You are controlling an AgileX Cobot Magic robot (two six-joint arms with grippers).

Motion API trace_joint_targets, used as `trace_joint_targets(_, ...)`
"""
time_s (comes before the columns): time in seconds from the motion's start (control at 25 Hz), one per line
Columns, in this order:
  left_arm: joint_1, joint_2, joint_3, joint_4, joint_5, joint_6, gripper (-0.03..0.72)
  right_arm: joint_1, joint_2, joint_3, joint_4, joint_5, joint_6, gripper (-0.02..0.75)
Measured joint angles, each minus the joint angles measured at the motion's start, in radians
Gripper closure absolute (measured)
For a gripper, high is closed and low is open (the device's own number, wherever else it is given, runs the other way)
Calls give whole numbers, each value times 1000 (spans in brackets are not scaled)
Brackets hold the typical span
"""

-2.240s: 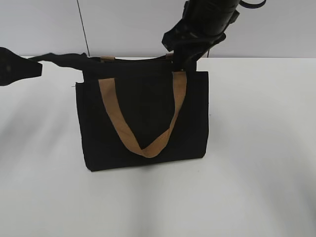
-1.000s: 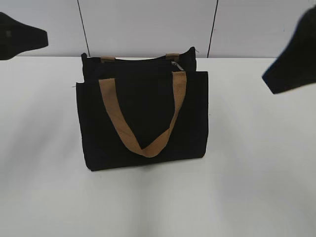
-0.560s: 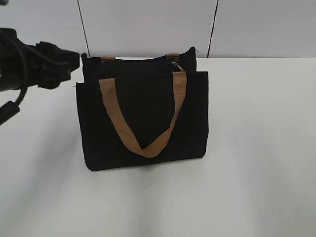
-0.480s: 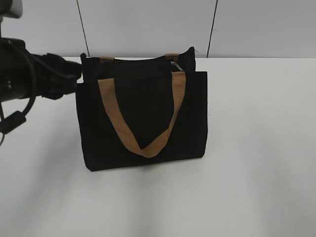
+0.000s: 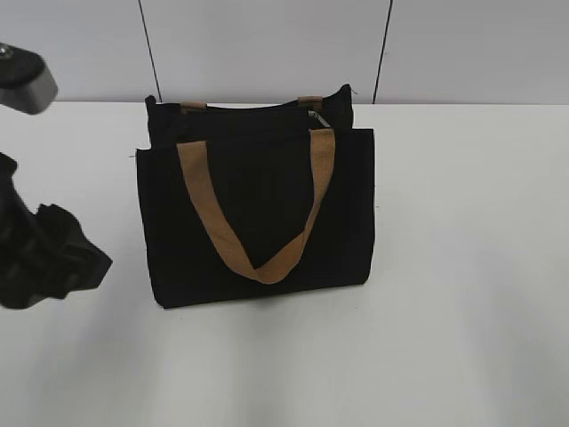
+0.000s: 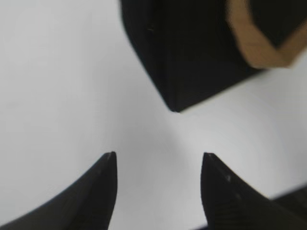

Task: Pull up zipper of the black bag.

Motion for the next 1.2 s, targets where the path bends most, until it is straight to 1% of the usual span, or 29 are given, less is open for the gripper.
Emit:
trace_joint_targets(0.08, -2, -50, -56, -192, 78, 193, 258, 0, -17, 16, 0, 1, -15, 173)
trace_joint_targets(0.16, -5, -100, -84, -266, 182, 283, 227, 0, -36, 34, -1, 1, -34, 165)
trace_joint_targets(0.24, -5, -160, -73, -292, 299, 335, 179, 0, -63, 57, -5, 1, -50, 161)
trace_joint_targets(0.36, -5, -268, 0, -293, 373, 354, 134, 0, -104, 103, -24, 1, -71, 161)
trace_joint_targets(0.52, -5, -527, 141, -291, 332, 358, 118, 0, -151, 170, -49, -1, -76, 160)
trace_joint_targets(0.64, -5, -676, 202, -287, 280, 361, 118, 0, -163, 200, -51, -46, -77, 160)
trace_joint_targets(0.72, -5, -761, 220, -266, 279, 362, 118, 0, -163, 218, -52, -102, -78, 160)
trace_joint_targets(0.84, -5, -830, 229, -234, 282, 363, 123, 0, -161, 232, -53, -120, -79, 161)
trace_joint_targets(1.2, -5, -843, 234, -231, 282, 374, 144, 0, -160, 232, -53, -124, -82, 161)
